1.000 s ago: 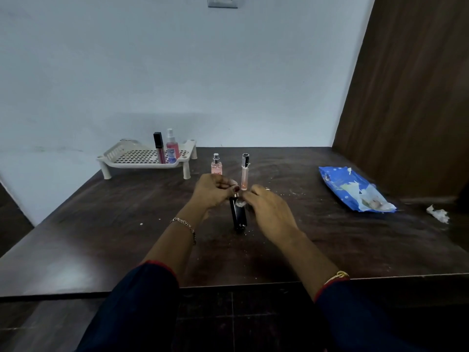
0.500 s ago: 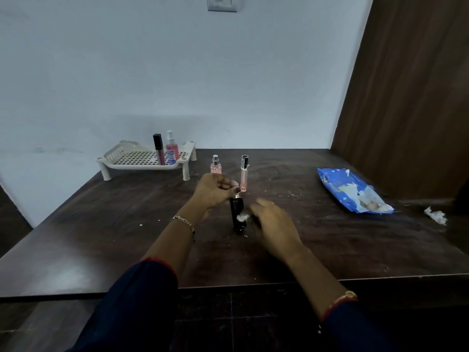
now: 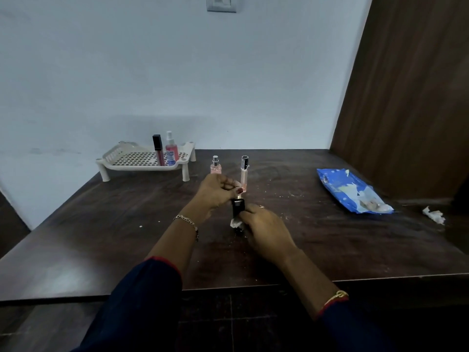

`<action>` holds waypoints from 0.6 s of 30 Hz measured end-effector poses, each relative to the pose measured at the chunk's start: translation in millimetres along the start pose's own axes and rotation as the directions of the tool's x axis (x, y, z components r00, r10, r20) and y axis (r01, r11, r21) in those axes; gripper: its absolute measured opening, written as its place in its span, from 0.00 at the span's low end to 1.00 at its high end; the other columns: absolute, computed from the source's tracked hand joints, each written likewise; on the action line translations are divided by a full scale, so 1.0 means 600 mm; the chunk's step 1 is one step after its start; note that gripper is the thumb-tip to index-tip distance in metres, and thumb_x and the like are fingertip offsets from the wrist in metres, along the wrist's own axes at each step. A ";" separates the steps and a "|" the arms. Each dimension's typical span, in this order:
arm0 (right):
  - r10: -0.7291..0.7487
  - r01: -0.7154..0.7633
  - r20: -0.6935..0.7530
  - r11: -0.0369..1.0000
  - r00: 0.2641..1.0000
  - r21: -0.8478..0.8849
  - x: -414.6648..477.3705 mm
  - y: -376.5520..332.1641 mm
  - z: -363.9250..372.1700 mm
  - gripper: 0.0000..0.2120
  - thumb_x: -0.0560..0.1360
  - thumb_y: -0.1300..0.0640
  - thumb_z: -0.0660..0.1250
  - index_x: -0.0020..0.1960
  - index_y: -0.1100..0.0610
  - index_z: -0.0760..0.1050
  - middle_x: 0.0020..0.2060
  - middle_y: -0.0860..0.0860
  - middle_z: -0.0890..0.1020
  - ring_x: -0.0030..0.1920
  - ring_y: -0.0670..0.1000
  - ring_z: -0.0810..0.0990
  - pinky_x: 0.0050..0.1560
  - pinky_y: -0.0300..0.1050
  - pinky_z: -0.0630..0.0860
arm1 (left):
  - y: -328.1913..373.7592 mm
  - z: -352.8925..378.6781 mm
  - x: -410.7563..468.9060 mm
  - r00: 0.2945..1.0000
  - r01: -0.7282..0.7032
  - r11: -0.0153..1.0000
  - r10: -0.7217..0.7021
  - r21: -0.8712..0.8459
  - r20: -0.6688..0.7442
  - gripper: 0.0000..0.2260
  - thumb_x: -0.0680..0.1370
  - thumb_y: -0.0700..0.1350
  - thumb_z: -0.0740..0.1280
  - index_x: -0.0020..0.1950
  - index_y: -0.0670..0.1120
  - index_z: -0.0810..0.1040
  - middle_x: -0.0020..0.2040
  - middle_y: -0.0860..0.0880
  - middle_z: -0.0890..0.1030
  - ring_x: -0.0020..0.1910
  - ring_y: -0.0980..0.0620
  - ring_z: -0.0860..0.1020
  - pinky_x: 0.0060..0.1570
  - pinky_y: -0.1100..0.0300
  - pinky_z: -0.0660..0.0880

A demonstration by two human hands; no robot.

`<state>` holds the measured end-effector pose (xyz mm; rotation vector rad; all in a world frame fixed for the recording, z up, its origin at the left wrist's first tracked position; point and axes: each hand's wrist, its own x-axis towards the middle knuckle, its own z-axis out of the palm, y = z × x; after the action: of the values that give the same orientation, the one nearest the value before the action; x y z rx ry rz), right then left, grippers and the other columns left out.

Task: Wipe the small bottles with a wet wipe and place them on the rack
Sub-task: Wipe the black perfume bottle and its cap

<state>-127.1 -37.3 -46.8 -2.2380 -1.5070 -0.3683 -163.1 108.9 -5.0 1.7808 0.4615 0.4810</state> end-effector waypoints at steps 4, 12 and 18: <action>-0.002 0.002 0.024 1.000 1.000 0.000 -0.007 0.009 0.003 0.07 0.75 0.59 0.64 0.50 0.56 0.79 0.48 0.52 0.79 0.47 0.55 0.78 0.40 0.46 0.71 | 0.002 -0.002 -0.002 1.000 0.004 1.000 -0.004 0.014 0.008 0.04 0.73 0.34 0.70 0.46 0.40 0.78 0.36 0.46 0.77 0.37 0.53 0.76 0.40 0.59 0.75; 0.054 -0.047 0.078 0.995 0.995 -0.093 -0.003 0.038 -0.035 0.06 0.73 0.60 0.63 0.50 0.56 0.76 0.48 0.53 0.77 0.50 0.57 0.77 0.47 0.50 0.74 | -0.002 -0.003 -0.003 0.999 -0.037 0.997 0.039 0.064 -0.032 0.07 0.72 0.34 0.71 0.50 0.36 0.79 0.37 0.45 0.78 0.37 0.53 0.76 0.33 0.67 0.73; -0.047 0.044 -0.059 0.997 0.997 -0.061 0.027 0.020 -0.040 0.12 0.73 0.64 0.64 0.55 0.55 0.77 0.49 0.52 0.78 0.49 0.54 0.77 0.42 0.43 0.70 | -0.008 0.000 0.000 0.994 -0.071 0.992 0.079 0.107 -0.070 0.08 0.72 0.34 0.71 0.50 0.34 0.79 0.34 0.48 0.78 0.33 0.56 0.75 0.36 0.69 0.72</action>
<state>-109.6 -39.7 -20.7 -2.2200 -1.5370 -0.4963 -163.5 109.8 -9.5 1.8912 0.4796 0.5861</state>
